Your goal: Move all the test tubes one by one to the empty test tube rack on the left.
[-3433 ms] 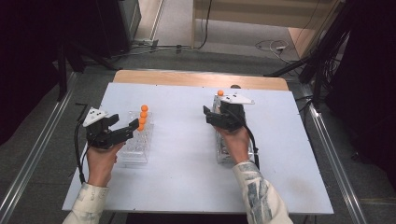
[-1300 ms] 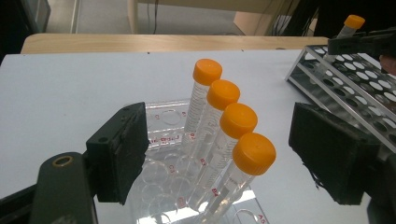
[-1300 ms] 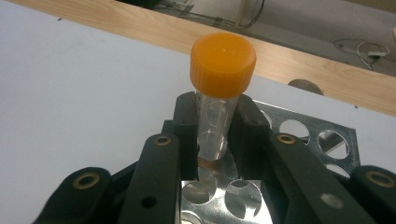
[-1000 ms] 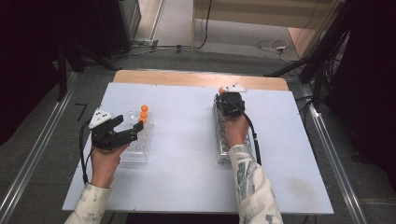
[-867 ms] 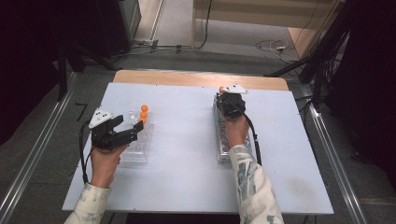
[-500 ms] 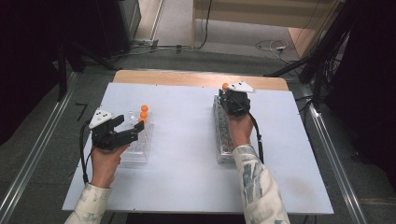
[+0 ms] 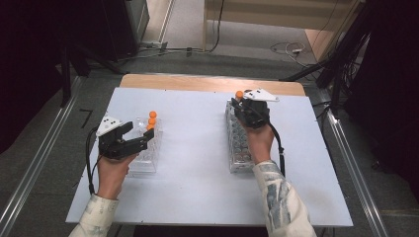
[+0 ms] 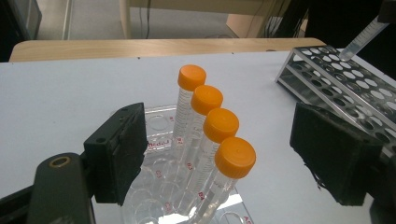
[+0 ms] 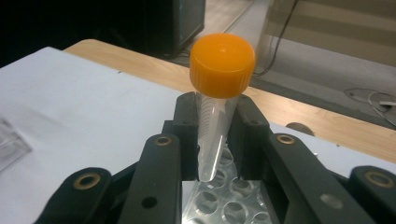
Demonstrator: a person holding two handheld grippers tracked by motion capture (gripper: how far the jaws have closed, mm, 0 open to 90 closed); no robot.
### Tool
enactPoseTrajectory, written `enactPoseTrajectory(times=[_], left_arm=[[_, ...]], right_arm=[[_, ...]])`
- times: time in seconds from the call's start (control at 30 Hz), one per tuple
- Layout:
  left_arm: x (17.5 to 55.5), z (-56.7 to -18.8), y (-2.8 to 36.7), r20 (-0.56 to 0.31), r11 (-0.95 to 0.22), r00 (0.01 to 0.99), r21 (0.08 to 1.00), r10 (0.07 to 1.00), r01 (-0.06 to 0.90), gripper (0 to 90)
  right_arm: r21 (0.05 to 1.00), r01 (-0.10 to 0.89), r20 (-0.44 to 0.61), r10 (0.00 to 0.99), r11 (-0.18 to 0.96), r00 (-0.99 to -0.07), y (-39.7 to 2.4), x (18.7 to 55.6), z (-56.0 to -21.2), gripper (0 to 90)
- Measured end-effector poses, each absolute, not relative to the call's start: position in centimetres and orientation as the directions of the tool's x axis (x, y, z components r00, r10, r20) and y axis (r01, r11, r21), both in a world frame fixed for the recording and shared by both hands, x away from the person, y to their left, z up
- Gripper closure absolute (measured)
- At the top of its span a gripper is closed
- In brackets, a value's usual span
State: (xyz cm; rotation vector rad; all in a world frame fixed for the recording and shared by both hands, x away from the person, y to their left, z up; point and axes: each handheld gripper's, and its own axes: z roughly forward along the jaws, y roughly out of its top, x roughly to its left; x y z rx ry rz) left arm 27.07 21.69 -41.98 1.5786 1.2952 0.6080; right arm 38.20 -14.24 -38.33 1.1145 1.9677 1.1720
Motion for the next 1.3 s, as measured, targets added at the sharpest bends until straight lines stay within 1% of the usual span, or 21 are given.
enactPoseTrajectory(times=[0.43,0.77,0.87,1.13,1.3], left_arm=[[26.7,-41.5,20.6,-0.177,0.013,0.341,0.901,0.923,0.433,19.5],[26.2,-41.4,18.8,-0.148,-0.031,0.388,0.907,0.91,0.419,19.7],[26.1,-41.4,18.3,-0.144,-0.042,0.404,0.908,0.903,0.416,20.4],[25.7,-41.6,16.0,-0.133,-0.094,0.496,0.908,0.858,0.407,22.3],[25.4,-42.0,14.5,-0.116,-0.142,0.554,0.905,0.824,0.401,26.7]], right_arm=[[0.883,0.353,-0.049,0.809,0.309,-0.586,-12.4,35.0,-39.7,72.1],[0.865,0.357,-0.027,0.743,0.353,-0.669,-9.5,32.4,-41.6,72.0],[0.862,0.344,-0.037,0.723,0.372,-0.69,-8.6,31.8,-42.2,72.1],[0.843,0.323,-0.052,0.664,0.429,-0.746,-6.3,30.2,-43.6,72.0],[0.835,0.309,-0.058,0.632,0.455,-0.773,-5.1,29.4,-44.2,72.0]])
